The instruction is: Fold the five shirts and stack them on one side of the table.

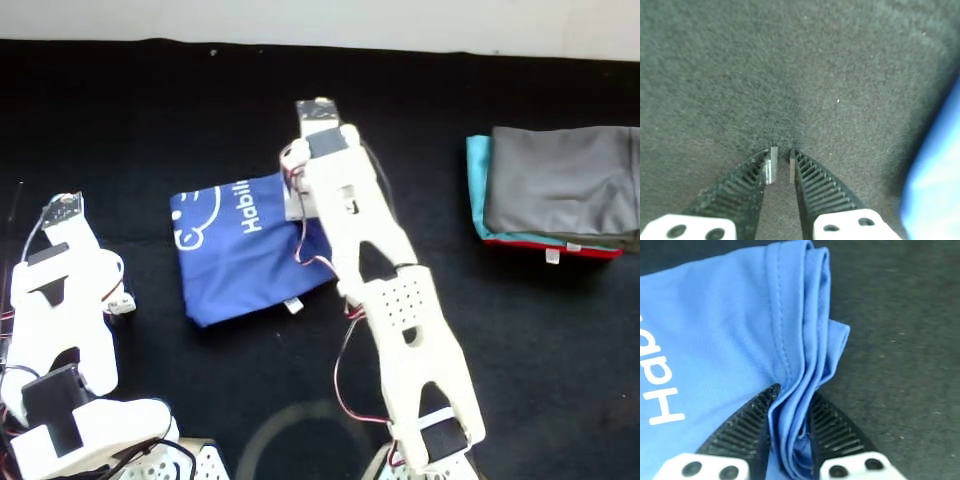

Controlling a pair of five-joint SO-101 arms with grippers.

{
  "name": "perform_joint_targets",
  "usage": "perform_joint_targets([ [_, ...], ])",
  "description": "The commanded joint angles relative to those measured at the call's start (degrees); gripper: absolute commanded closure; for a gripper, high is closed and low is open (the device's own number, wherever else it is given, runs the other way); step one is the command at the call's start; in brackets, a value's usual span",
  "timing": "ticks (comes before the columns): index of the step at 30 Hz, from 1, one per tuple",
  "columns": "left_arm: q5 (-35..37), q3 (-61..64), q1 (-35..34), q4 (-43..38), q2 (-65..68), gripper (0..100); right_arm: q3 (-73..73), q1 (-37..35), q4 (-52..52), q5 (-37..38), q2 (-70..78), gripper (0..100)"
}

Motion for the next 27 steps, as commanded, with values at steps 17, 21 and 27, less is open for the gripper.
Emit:
perform_joint_targets([
  [17,-0.2,0.2,-0.2,-1.1,-0.1,93,4.0,13.8,6.4,10.3,-27.7,99.2],
  [21,-0.2,0.2,-0.2,-1.1,-0.1,93,12.0,16.1,6.3,13.5,-36.0,99.2],
  [27,-0.2,0.2,-0.2,-1.1,-0.1,93,16.0,23.6,6.3,17.4,-41.7,99.2],
])
